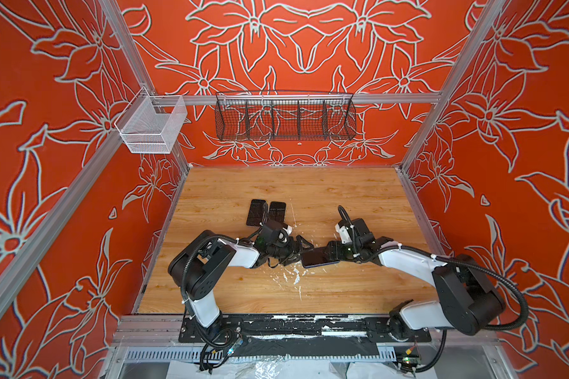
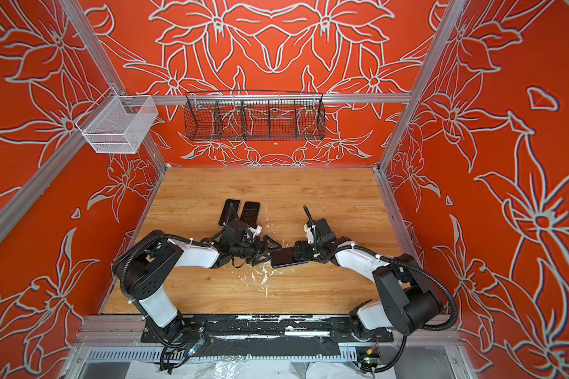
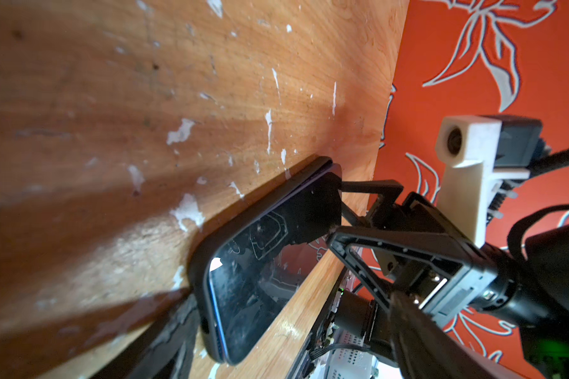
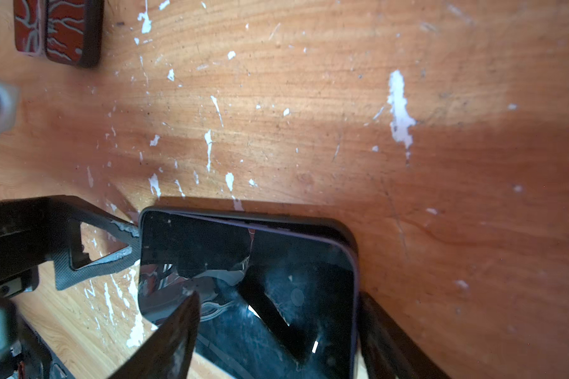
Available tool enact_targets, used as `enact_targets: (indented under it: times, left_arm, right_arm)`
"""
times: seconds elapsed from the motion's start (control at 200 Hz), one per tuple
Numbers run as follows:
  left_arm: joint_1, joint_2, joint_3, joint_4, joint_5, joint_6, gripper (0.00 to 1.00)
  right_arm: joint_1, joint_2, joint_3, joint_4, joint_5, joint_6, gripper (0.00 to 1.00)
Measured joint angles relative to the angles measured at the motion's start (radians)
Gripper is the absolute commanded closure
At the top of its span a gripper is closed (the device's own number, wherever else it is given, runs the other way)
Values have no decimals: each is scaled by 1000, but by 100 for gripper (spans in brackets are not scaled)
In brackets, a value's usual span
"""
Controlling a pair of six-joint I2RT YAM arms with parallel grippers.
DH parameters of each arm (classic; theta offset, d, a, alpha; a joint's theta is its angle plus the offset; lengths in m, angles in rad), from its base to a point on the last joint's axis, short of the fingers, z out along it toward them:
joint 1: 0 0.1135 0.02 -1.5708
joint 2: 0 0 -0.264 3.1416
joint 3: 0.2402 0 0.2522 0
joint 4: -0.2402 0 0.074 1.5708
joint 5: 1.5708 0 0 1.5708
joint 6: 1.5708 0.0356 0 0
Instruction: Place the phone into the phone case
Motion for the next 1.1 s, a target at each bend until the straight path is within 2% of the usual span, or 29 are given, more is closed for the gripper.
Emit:
enact_targets:
  times: [0.105,0.32,0.495,0.716,1.101]
  left_arm:
    - [2,3,-3,5,0,-7,17]
    - [5,-1,24,-60,-2,12,14]
    - [4,-24,81,-224,-29,59,13]
    - [4,-84,95,-398,-83,95,13]
    - [3,-86,101,-420,-84,106,13]
  right_arm:
    - [-4,-10,-16,22,-5,4,26]
    - [2,-37,-21,-14,16,2,23]
    - [8,-99,-13,-116,46,-29,24]
    - [45,-103,24,-213,106,-84,23]
    - [178,44,143,-301,270,-104,24]
